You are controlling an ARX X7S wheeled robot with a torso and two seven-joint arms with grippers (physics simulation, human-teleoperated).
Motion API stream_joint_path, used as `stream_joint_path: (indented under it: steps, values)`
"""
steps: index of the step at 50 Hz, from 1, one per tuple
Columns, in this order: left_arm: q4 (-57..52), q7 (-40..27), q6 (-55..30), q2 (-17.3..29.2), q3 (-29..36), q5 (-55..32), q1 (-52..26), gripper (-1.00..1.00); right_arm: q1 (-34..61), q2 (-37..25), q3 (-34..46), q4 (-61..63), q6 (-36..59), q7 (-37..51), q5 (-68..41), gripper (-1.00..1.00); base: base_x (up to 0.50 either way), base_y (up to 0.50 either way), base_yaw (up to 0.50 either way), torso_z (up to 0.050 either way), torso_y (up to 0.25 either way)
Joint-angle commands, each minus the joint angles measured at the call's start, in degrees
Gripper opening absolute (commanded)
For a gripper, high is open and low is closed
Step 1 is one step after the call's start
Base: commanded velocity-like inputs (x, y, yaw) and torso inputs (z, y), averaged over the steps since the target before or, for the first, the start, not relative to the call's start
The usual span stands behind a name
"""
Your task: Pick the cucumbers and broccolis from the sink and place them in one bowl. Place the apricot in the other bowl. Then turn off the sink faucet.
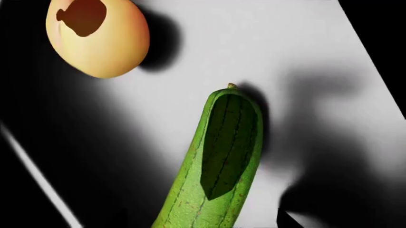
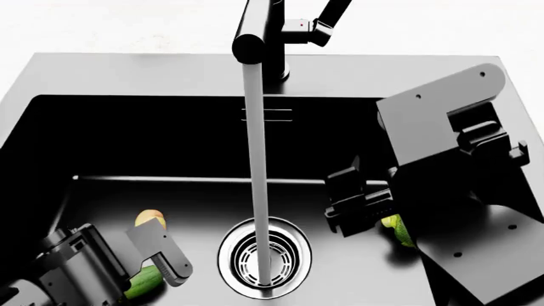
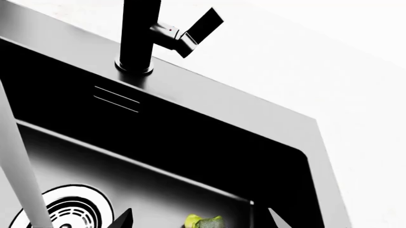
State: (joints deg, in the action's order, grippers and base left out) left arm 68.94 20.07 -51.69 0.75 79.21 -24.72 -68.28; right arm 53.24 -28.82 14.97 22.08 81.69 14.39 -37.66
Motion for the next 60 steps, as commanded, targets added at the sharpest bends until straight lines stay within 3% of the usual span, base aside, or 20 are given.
stream_joint_path:
  steps: [1,7,8,12,17,19,21,26,31,35,39,42,43,51,60]
  values:
    - [5.4,0.6,1.0,-0.7,2.8,0.8,3.2,1.0,-0.7,1.0,-1.9,0.0,-0.8,-1.2,0.5,1.0,0.0,0.0,0.0,0.0,0.0]
    - [6.0,-2.2,1.5,-0.7,1.7,4.7,2.7,1.0,-1.8,0.5,-2.7,0.7,-0.8,-0.9,0.1,1.0,0.0,0.0,0.0,0.0,-0.007]
    - [6.0,-2.1,3.0,-0.7,0.2,6.0,2.4,-1.0,-1.9,0.4,-2.8,0.8,-0.9,-0.9,0.0,1.0,0.0,0.0,0.0,0.0,0.0]
    - [6.0,-4.3,6.0,-0.7,-5.2,8.9,0.8,-1.0,-2.4,0.4,-3.1,0.8,-1.3,-0.8,-0.1,1.0,0.0,0.0,0.0,0.0,0.0]
    - [1.0,-4.8,10.9,1.0,-5.4,7.5,-2.3,-1.0,-1.9,0.8,-3.1,1.3,-0.5,-0.4,-0.6,1.0,0.0,0.0,0.0,0.0,0.0]
    - [-16.2,-12.8,-4.3,13.3,-8.6,4.3,-1.6,-1.0,-1.4,1.0,-3.2,1.7,0.0,-0.1,-0.9,1.0,0.0,0.0,0.0,0.0,0.0]
    - [-33.4,-17.8,-13.5,19.9,-11.5,2.0,-0.6,-1.0,-1.4,1.0,-3.0,1.8,0.1,0.0,-0.9,1.0,0.0,0.0,0.0,0.0,0.0]
    - [-76.3,-26.4,-26.7,27.3,-19.5,-2.3,1.4,-1.0,-1.1,1.1,-2.6,1.8,0.1,0.2,-1.1,1.0,0.0,0.0,0.0,0.0,0.0]
    - [-92.5,-30.4,-35.4,29.5,-33.2,-8.4,4.3,-1.0,-2.0,0.3,-2.6,1.6,-0.3,0.1,-1.1,1.0,0.0,0.0,0.0,0.0,0.0]
    - [-97.6,-34.4,-38.2,30.1,-42.7,-14.6,5.9,-1.0,-0.2,-0.8,0.0,-0.8,2.0,-0.5,-0.9,1.0,0.0,0.0,0.0,0.0,0.0]
    - [-98.8,-43.8,-38.2,31.8,-48.1,-27.8,5.1,-1.0,3.8,-2.0,7.8,-6.4,3.6,-2.2,0.7,1.0,0.0,0.0,0.0,0.0,0.0]
    - [-99.2,-47.4,-37.9,32.7,-49.6,-32.7,4.2,-1.0,6.3,-2.0,12.2,-10.4,2.9,-3.6,1.9,1.0,0.0,0.0,0.0,0.0,0.0]
    - [-99.3,-47.9,-37.9,32.1,-53.2,-37.1,4.9,-1.0,7.5,-1.9,14.3,-12.3,2.5,-4.2,2.7,1.0,0.0,0.0,0.0,0.0,0.0]
    - [-99.0,-55.8,-37.5,33.5,-53.6,-46.0,1.7,-1.0,13.4,0.9,24.9,-26.4,-3.0,-8.5,7.4,1.0,0.0,0.0,0.0,0.0,0.0]
    - [-98.6,-57.4,-35.4,34.0,-53.7,-49.3,1.2,-1.0,22.2,5.4,36.2,-39.5,-7.2,-13.1,13.1,1.0,0.0,0.0,0.0,0.0,0.0]
